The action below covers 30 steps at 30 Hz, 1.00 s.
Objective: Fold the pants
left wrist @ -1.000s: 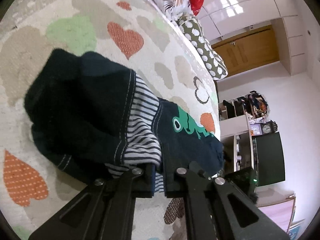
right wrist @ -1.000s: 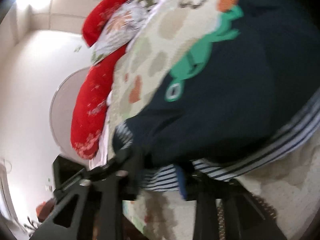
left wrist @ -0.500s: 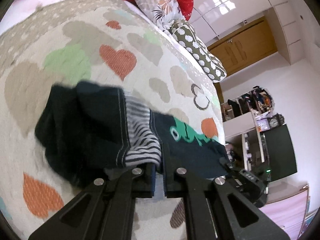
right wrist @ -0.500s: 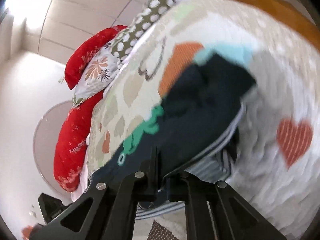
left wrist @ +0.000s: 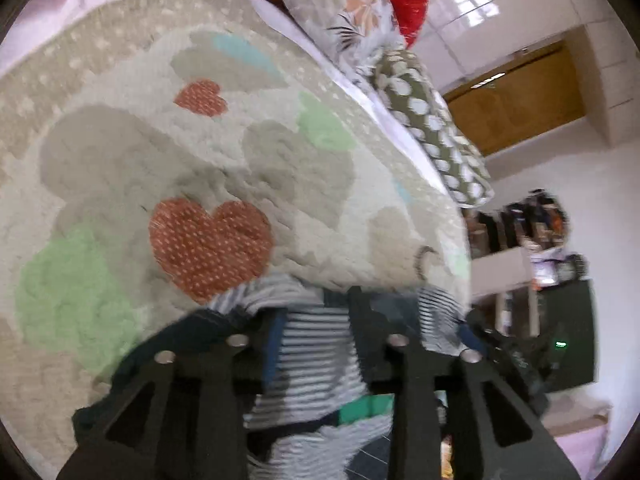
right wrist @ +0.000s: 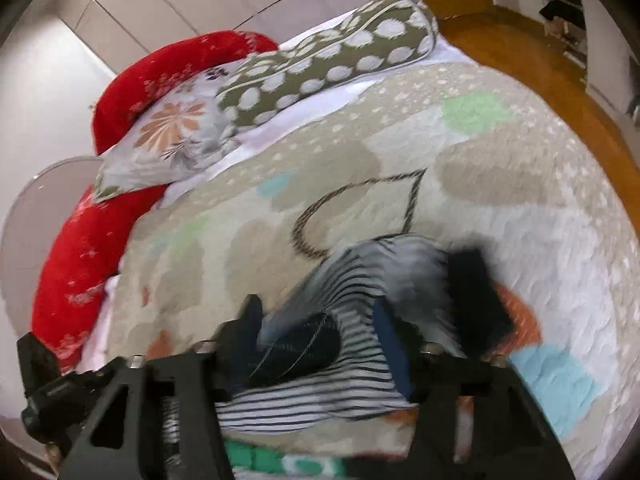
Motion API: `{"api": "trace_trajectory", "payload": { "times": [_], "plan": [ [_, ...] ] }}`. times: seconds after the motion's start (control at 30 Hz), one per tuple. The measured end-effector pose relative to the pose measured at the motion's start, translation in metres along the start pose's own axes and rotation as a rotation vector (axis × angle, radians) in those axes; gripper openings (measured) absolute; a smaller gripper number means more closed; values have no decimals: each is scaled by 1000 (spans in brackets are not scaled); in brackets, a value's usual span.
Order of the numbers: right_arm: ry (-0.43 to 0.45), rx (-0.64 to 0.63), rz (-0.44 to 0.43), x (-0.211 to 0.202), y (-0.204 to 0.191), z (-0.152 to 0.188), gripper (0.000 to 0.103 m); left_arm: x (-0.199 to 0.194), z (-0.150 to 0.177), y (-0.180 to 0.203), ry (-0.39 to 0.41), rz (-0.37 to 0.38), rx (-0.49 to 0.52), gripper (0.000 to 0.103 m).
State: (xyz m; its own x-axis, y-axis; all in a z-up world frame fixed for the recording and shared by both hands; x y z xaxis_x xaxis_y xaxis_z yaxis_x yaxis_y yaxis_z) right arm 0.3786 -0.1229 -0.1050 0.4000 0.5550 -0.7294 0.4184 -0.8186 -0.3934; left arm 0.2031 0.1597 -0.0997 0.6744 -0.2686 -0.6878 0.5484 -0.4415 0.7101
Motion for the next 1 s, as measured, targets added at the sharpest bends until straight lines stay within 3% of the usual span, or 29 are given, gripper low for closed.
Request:
{"api": "trace_trajectory", "payload": {
  "times": [0.1, 0.17, 0.23, 0.3, 0.4, 0.57, 0.67, 0.73, 0.77, 0.8, 0.83, 0.87, 0.9, 1.0],
  "plan": [
    [24, 12, -32, -14, 10, 1, 64, -21, 11, 5, 11, 48, 26, 55],
    [38, 35, -27, -30, 24, 8, 64, -39, 25, 9, 6, 74, 59, 56],
    [35, 55, -17, -47, 40, 22, 65, -59, 40, 6, 21, 67, 93, 68],
    [36, 61, -8, -66, 56, 44, 65, -80, 55, -7, 73, 13, 120, 76],
    [32, 78, 4, -89, 78, 80, 66, -102, 73, -41, 140, -127, 136, 77],
    [41, 116, 8, -109, 99, 134, 69, -98, 103, -105, 135, -296, 92, 77],
    [28, 145, -9, -103, 99, 155, 69, -75, 117, -114, 75, -285, 73, 77],
    [52, 145, 13, -100, 96, 156, 69, -62, 120, -103, 96, -321, 127, 78],
    [68, 132, 25, -99, 93, 155, 70, -55, 122, -91, 93, -311, 170, 74],
    [68, 118, 27, -96, 88, 154, 68, -48, 126, -83, 72, -308, 194, 35],
    [61, 106, 28, -94, 84, 154, 60, -41, 129, -78, 42, -335, 204, 12],
    [46, 96, 18, -91, 81, 154, 22, -41, 131, -74, 46, -338, 202, 11],
    [-2, 94, -11, -85, 76, 156, 11, -45, 133, -69, 69, -336, 210, 11],
    [-5, 98, -15, -94, 72, 162, 11, -68, 137, -68, 109, -336, 211, 10]
  ]
}}
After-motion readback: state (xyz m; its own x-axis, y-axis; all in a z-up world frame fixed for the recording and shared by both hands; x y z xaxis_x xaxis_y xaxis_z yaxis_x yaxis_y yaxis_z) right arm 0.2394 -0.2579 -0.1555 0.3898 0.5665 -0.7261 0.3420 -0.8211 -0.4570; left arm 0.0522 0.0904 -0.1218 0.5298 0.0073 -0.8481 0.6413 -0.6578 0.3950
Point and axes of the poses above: each gripper's, at about its wrist camera, not at the fingertips, and x roughly the way its jaws point, y to its right, z to its underside, the point moved 7 cm from there along x, roughly the way its jaws point, and after that the axes turned 9 degrees about -x, right-handed, at the moved point
